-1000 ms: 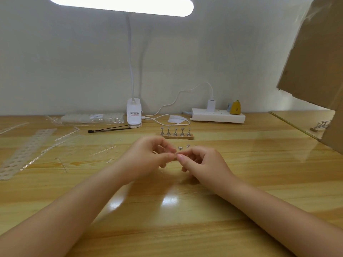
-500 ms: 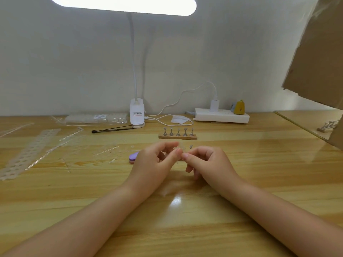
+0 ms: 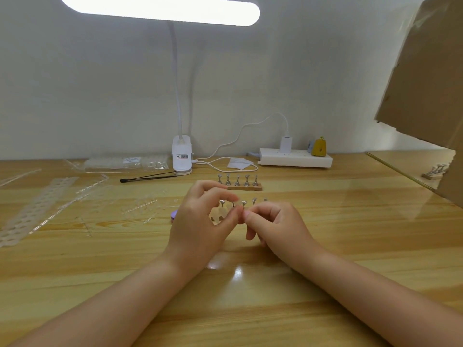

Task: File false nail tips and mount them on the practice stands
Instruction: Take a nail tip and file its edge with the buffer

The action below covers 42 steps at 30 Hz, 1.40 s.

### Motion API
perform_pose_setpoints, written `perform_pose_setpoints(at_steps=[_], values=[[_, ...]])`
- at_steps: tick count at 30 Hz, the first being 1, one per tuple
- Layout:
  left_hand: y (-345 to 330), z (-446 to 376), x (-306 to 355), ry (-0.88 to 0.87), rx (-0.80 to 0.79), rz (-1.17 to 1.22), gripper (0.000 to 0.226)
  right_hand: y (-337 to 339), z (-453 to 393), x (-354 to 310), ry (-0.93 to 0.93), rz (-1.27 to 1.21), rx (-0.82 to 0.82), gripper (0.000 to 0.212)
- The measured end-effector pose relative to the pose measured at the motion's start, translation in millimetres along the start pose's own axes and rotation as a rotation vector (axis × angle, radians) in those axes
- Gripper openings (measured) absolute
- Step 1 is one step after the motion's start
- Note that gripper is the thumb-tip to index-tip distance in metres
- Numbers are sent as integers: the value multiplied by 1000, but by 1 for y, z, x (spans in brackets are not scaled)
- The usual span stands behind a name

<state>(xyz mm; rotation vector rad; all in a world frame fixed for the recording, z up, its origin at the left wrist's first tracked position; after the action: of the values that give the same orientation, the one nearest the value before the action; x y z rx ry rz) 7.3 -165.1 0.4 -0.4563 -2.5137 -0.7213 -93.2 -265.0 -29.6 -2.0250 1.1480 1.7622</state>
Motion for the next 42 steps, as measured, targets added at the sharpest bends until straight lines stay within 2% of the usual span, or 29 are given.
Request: perform_pose_setpoints(at_steps=[2, 5, 8, 10, 12, 17, 23, 26, 29, 32, 36, 38, 40, 42], values=[[1, 0, 9, -106, 4, -93, 8, 1, 0, 2, -14, 7, 7, 24], [-1, 3, 20, -244, -34, -190, 18, 4, -2, 3, -21, 38, 30, 26], [-3, 4, 23, -265, -52, -230, 21, 4, -2, 1, -1, 48, 18, 27], [-3, 3, 17, -169, -65, -176, 17, 0, -1, 0, 19, 42, -2, 25], [-2, 1, 5, 3, -78, -65, 14, -3, 0, -2, 57, 72, -21, 22], [-13, 7, -17, 364, -113, 285, 22, -7, 1, -8, 126, 102, -54, 22], [-26, 13, -23, 593, -161, 627, 22, -9, 3, -14, 181, 102, -100, 23], [-30, 15, -28, 692, -182, 702, 24, -9, 4, -14, 183, 112, -124, 24], [-26, 14, -41, 774, -127, 724, 24, -8, 2, -10, 157, 140, -128, 18], [-17, 8, -44, 654, -76, 562, 18, -10, 3, -6, 122, 223, -137, 19], [-3, 1, -30, 399, -9, 334, 9, -11, 4, -2, 74, 588, -106, 30], [0, -2, -21, 274, -23, 222, 9, -9, 4, -4, 72, 685, -59, 30], [-2, -2, -17, 211, -50, 162, 9, -4, 5, -6, 71, 579, 13, 26], [-6, -1, -13, 156, -104, 133, 10, 3, 4, -7, 43, 300, 64, 16]])
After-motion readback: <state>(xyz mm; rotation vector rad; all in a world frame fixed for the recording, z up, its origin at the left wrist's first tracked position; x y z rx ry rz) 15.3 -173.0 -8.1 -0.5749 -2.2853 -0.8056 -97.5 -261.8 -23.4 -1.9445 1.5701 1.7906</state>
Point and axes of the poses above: each hand's wrist, its own z-axis away from the middle knuckle, its own y-axis out of the back of the hand, x = y × z, the point moved 8 cm from there along -z, towards the middle knuckle, and after that the axes turned 3 degrees about -y, right-handed, at the moved point
